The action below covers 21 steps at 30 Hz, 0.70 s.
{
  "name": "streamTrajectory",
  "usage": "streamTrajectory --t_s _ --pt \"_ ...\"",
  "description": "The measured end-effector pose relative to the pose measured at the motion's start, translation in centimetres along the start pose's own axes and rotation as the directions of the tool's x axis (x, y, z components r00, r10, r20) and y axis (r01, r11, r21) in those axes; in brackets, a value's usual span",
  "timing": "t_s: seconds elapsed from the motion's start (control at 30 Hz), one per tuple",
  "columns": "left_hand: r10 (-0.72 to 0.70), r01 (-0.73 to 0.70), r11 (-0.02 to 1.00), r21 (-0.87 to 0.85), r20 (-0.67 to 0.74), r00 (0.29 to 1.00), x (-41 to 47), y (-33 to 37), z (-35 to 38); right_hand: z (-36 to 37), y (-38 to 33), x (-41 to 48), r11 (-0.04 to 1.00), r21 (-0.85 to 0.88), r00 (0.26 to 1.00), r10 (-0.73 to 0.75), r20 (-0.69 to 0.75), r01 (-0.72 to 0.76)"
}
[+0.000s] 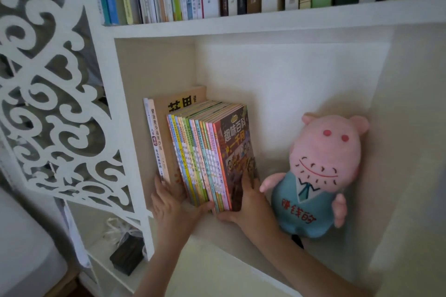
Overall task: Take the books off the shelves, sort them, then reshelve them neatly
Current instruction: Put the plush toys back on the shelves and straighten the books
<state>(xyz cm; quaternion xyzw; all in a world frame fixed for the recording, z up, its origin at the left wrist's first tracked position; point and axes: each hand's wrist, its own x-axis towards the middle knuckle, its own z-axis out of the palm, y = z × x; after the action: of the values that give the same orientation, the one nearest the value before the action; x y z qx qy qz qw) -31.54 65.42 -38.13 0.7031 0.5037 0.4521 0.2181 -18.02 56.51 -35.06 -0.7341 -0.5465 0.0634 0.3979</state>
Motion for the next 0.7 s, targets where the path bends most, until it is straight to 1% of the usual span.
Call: streamTrajectory --t_s 0.07,0.13,0.2,0.3,0.37,0.47,0.5,0.57,0.67,0.7 --pt "0.024 -0.025 0.999 0.024 0.058 0.998 0.0 -0.4 0.3 0.6 0.0 0.2 1.0 0.0 1.0 0.016 0.0 -0.016" --pt "0.048 -0.052 0.997 0.058 0.065 0.997 0.0 -0.6 0.3 0.9 -0.1 0.6 1.0 -0.01 1.0 0.002 0.009 -0.002" --pt "0.042 -0.046 0.996 0.074 0.063 0.997 -0.1 -0.4 0.0 1.1 -0.3 0.9 1.0 0.003 1.0 -0.018 0.009 0.018" --pt "0.033 -0.042 0.996 0.085 0.102 0.994 -0.1 -0.4 -0.2 1.5 -0.8 1.0 1.0 -0.003 1.0 -0.002 -0.004 0.002" --pt "0.029 -0.042 0.994 0.098 0.123 0.992 0.0 -0.6 -0.1 1.8 -0.9 1.4 0.998 -0.069 1.0 -0.008 -0.009 0.007" --pt "0.01 -0.021 0.996 0.088 0.121 0.993 0.0 -0.6 -0.1 1.4 -1.3 1.6 0.98 -0.199 0.997 -0.016 0.07 0.03" --pt "0.01 -0.019 0.997 0.076 0.115 0.993 0.0 -0.6 -0.1 1.1 -1.4 1.5 0.977 -0.209 0.995 -0.022 0.096 0.041" --pt "0.022 -0.028 0.998 0.059 0.106 0.994 0.0 -0.8 -0.1 0.6 -1.3 1.4 0.986 -0.154 0.993 -0.04 0.107 0.057" --pt "0.12 -0.122 0.99 0.07 0.029 0.992 -0.2 -1.1 0.0 0.0 -1.4 1.5 0.995 0.078 0.997 -0.065 0.031 0.062" --pt "0.152 -0.152 0.987 0.06 0.007 0.988 -0.3 -1.2 0.0 -0.1 -1.7 1.6 0.993 0.09 0.997 -0.082 0.01 0.081"
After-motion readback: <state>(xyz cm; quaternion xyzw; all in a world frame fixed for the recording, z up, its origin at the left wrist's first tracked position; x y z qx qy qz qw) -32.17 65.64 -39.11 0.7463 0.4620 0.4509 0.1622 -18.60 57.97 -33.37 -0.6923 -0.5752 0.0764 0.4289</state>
